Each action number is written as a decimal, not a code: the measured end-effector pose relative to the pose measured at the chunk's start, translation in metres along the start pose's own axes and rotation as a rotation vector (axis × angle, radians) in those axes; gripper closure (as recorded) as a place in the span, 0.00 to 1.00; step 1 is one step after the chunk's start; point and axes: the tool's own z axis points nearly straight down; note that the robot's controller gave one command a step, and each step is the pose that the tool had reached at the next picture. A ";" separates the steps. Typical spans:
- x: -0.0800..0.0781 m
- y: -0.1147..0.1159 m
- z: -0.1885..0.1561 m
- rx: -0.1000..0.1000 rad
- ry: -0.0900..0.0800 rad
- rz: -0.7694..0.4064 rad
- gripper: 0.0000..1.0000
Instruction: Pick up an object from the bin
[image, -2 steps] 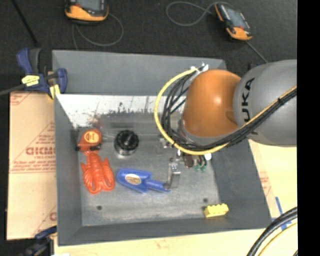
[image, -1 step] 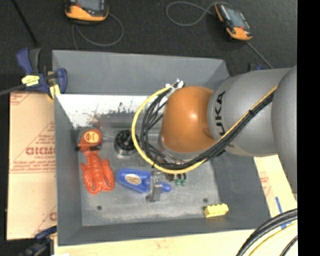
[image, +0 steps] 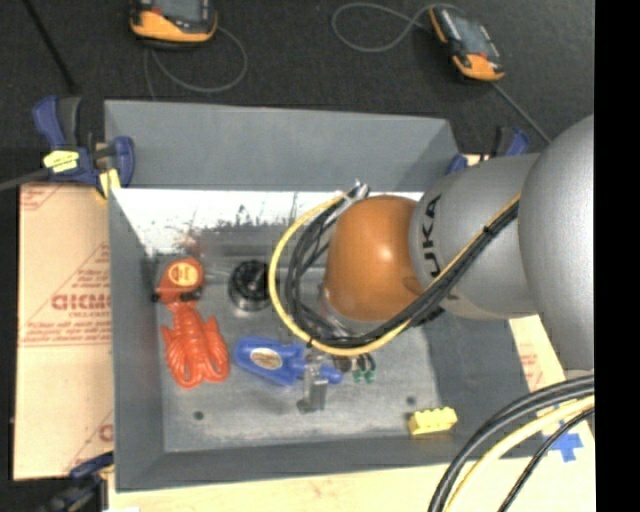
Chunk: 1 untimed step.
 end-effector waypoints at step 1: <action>-0.016 -0.001 0.040 0.001 0.001 0.038 1.00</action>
Offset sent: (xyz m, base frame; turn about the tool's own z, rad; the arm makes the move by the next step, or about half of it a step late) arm 0.0000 0.0000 0.0000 0.0000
